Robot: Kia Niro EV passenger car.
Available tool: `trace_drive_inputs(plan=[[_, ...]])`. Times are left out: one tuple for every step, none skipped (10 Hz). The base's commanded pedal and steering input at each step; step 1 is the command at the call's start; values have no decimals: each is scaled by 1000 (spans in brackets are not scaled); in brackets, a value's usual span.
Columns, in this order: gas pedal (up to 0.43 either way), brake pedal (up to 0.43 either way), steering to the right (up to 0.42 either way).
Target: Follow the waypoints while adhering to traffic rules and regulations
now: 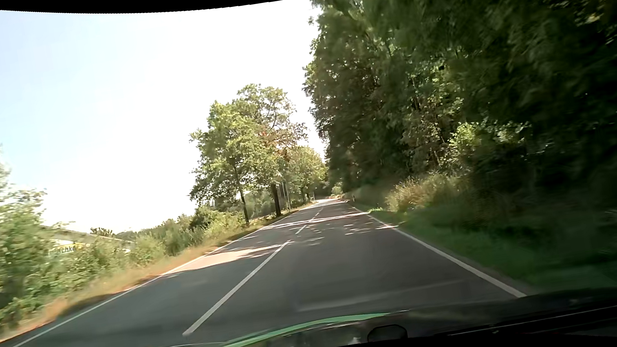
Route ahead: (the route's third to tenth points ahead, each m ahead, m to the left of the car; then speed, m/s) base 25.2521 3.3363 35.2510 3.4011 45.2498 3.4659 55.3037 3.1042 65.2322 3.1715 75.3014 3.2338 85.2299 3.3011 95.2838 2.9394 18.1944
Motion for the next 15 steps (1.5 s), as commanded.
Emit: trace_drive_inputs(plan=[[469,0,-5],[449,0,-5],[429,0,-5],[421,0,-6],[421,0,-7],[421,0,-8],[409,0,-8],[409,0,-8],[409,0,-8],[409,0,-8],[390,0,-8],[378,0,-7],[358,0,-7],[350,0,-7],[350,0,-7]])
